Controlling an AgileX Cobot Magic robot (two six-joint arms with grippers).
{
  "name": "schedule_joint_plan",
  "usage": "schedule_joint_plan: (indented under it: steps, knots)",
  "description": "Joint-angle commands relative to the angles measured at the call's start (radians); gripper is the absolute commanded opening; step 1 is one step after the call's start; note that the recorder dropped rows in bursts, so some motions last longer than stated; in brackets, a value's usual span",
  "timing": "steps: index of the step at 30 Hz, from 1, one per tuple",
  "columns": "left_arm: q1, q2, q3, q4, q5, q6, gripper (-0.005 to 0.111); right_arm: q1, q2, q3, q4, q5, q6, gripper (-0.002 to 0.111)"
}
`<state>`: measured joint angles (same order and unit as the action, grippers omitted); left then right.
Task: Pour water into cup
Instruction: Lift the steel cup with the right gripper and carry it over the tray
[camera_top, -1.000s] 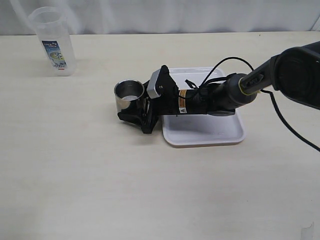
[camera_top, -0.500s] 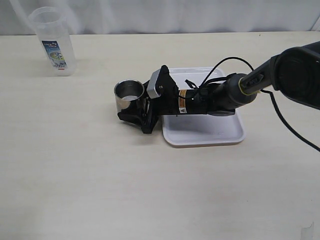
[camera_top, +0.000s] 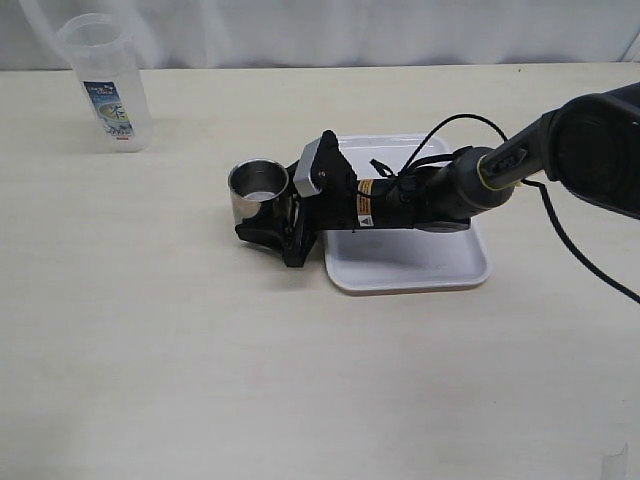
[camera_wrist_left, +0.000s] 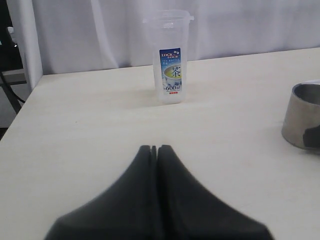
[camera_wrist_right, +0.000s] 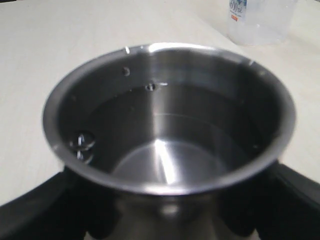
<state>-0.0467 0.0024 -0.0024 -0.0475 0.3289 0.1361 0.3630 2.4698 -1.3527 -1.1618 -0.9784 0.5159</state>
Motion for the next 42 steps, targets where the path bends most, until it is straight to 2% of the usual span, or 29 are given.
schedule_joint_plan:
  steps: [1, 8, 18, 33, 42]
  knots:
    - [0.002, -0.002, 0.002, 0.009, -0.008, -0.006, 0.000, 0.000, 0.006, 0.000, -0.024, 0.011, 0.011, 0.004]
    - [0.002, -0.002, 0.002, 0.009, -0.008, -0.006, 0.000, 0.000, 0.004, 0.000, 0.057, -0.002, 0.019, 0.004]
    - [0.002, -0.002, 0.002, 0.009, -0.008, -0.006, 0.000, 0.000, -0.005, -0.004, 0.016, -0.014, 0.019, 0.004]
    - [0.002, -0.002, 0.002, 0.009, -0.005, -0.006, 0.000, -0.006, -0.152, -0.008, 0.006, -0.011, 0.056, 0.004]
    - [0.002, -0.002, 0.002, 0.009, -0.005, -0.006, 0.000, -0.075, -0.243, 0.013, -0.021, -0.011, 0.075, 0.004]
